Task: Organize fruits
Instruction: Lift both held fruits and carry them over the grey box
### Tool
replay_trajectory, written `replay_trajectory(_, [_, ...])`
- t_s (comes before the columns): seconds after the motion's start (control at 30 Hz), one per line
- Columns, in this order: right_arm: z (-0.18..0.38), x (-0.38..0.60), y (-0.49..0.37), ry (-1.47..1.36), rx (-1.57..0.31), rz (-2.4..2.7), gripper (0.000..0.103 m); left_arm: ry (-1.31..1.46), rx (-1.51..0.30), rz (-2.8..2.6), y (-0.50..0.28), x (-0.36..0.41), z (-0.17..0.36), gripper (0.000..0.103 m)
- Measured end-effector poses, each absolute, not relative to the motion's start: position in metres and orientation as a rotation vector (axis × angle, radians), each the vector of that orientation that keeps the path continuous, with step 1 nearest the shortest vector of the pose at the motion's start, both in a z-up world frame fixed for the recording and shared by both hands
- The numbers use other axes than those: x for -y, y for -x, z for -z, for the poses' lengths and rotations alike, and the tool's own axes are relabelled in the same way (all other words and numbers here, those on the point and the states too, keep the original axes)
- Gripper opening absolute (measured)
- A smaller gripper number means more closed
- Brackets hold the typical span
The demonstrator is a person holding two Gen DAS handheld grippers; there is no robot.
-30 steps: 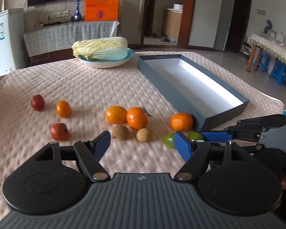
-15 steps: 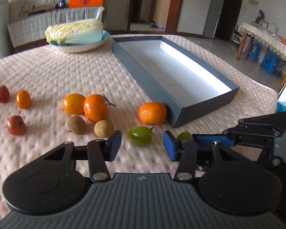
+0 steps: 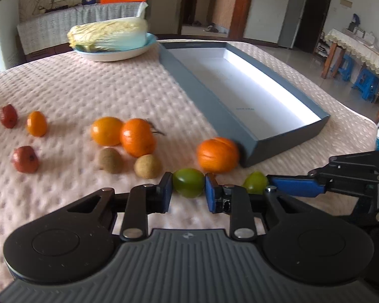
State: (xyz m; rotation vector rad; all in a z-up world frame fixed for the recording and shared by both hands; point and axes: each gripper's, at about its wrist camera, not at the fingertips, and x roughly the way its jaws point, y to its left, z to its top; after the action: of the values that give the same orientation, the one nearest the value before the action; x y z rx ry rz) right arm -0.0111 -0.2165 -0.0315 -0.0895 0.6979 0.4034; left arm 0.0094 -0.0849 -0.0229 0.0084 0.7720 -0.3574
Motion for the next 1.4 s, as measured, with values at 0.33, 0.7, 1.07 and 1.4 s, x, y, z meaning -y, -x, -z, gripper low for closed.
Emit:
replay_trajectory(0.33, [0.010, 0.209, 0.010, 0.062, -0.632, -0.453, 0.028, 0.053, -0.723, 0.259, -0.008, 0.041, 0.003, 0.031])
replay_trajectory(0.7, [-0.017, 0.199, 0.001, 0.115, -0.563, -0.568, 0.028, 0.066, -0.680, 0.159, -0.010, 0.026, -0.012, 0.031])
replay_trajectory(1.07, [-0.013, 0.222, -0.002, 0.041, -0.592, -0.551, 0.028, 0.043, -0.670, 0.137, -0.030, 0.034, -0.015, 0.031])
replay_trajectory(1.4, [-0.016, 0.226, -0.003, 0.029, -0.575, -0.559, 0.028, 0.008, -0.643, 0.182, -0.041, 0.056, -0.019, 0.032])
